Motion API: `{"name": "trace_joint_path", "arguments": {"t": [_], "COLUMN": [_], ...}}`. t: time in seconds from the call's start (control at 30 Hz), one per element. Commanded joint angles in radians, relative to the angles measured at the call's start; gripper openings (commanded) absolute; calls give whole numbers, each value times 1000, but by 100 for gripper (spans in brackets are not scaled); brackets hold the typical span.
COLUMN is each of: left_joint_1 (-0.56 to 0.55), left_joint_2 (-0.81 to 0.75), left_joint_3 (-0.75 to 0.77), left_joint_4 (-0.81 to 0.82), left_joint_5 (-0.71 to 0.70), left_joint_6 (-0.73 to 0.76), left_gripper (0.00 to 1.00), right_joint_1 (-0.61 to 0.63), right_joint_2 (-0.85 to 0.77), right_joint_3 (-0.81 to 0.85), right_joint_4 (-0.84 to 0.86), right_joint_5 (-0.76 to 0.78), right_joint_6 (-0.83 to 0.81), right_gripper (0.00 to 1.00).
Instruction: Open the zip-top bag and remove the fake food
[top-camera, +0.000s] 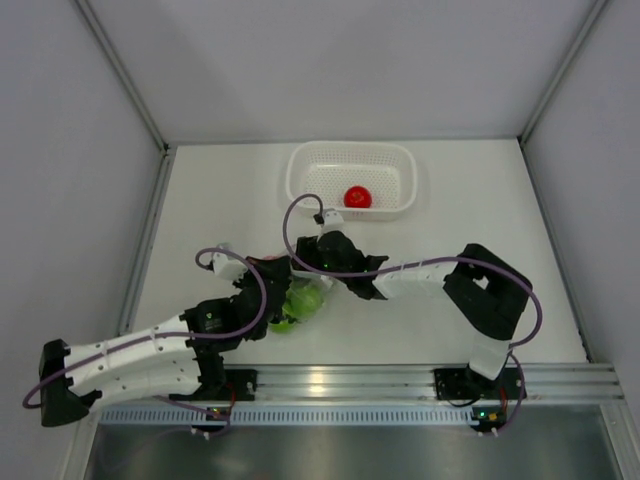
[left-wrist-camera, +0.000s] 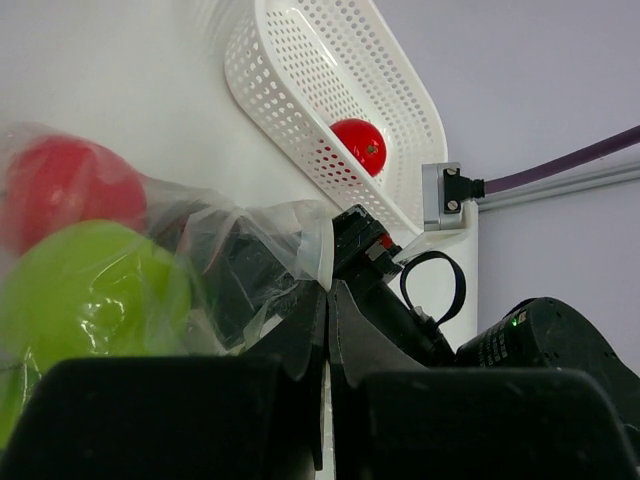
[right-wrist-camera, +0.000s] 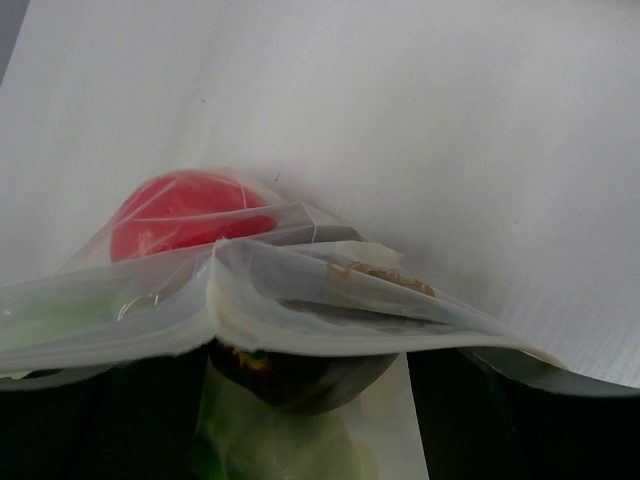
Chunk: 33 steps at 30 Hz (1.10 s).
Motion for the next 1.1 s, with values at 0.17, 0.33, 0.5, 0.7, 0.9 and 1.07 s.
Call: {"name": "trace_joint_path", "arguments": {"t": [0.17, 0.33, 0.5, 0.7, 0.9, 1.07], "left_joint_1": [3, 5, 5, 6, 6, 6], "left_joint_2": [-48, -38, -27, 20, 88, 132], "left_joint_3": [-1, 2, 5, 31, 67, 94], "left_joint_4": [22, 20, 22, 23, 25, 31], "left_joint_5": [-52, -46, -51, -25, 17, 43], "left_joint_6": [39, 42, 58, 68, 50, 64], "left_gripper": [0, 0, 0, 0, 0, 0], "right_joint_1": [-51, -61, -64, -64, -54, -54], "right_joint_2": [-52, -65, -143, -218, -108, -11], "right_joint_3": [-107, -93, -147, -185, -109, -35], "right_joint_4": [27, -48, -80, 9, 7, -3], "right_joint_5": [40, 106, 123, -44, -105, -171], "right_joint_6": [7, -17, -22, -71, -73, -82], "right_gripper": [71, 69, 73, 82, 89, 99]}}
